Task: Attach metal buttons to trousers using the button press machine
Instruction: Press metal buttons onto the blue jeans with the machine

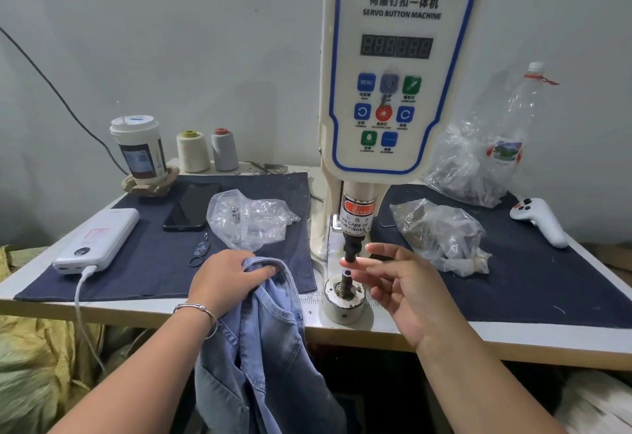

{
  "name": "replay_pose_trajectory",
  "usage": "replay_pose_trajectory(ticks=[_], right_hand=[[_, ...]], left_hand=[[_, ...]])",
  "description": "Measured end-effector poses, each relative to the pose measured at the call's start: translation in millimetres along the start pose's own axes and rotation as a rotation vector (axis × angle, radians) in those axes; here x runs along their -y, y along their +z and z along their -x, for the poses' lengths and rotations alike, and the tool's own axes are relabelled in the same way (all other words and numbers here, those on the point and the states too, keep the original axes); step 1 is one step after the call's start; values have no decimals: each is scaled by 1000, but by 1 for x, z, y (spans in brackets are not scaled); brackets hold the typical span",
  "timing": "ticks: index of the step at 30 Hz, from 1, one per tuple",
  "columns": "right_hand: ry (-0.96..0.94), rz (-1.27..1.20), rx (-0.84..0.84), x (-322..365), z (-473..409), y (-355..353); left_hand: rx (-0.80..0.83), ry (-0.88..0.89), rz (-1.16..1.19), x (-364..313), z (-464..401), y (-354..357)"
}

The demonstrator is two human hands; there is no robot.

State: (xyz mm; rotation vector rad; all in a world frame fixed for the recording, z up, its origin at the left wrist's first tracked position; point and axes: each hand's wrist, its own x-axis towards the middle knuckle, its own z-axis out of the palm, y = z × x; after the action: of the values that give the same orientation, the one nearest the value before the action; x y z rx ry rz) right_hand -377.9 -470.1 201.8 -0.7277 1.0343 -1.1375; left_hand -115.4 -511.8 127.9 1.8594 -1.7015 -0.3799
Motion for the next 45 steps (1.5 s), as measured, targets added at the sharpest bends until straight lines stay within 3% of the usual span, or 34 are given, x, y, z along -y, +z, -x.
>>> replay_pose_trajectory(ticks=[4,8,11,14,19,22,29,45], right_hand=[[-51,-36,29,-5,13,-1],[-326,232,-155,-29,35,3],[-467,386,1,-50,38,39],[-574,721,159,-59,2,92],[-725,1327,41,-52,-109,164],[-615,1654,62,-55,-156,188],[-475,1868,54,-59,-190,206],[-367,1792,109,-66,-197,215]], left_hand=[[1,-11,27,0,0,-1],[16,0,57,5,-2,-1],[22,-2,81,6,-1,-2],[17,-5,110,5,1,-6],[-2,43,121,5,2,-8],[10,39,187,7,1,-5],[10,25,145,8,0,-2],[1,40,160,6,2,-3]])
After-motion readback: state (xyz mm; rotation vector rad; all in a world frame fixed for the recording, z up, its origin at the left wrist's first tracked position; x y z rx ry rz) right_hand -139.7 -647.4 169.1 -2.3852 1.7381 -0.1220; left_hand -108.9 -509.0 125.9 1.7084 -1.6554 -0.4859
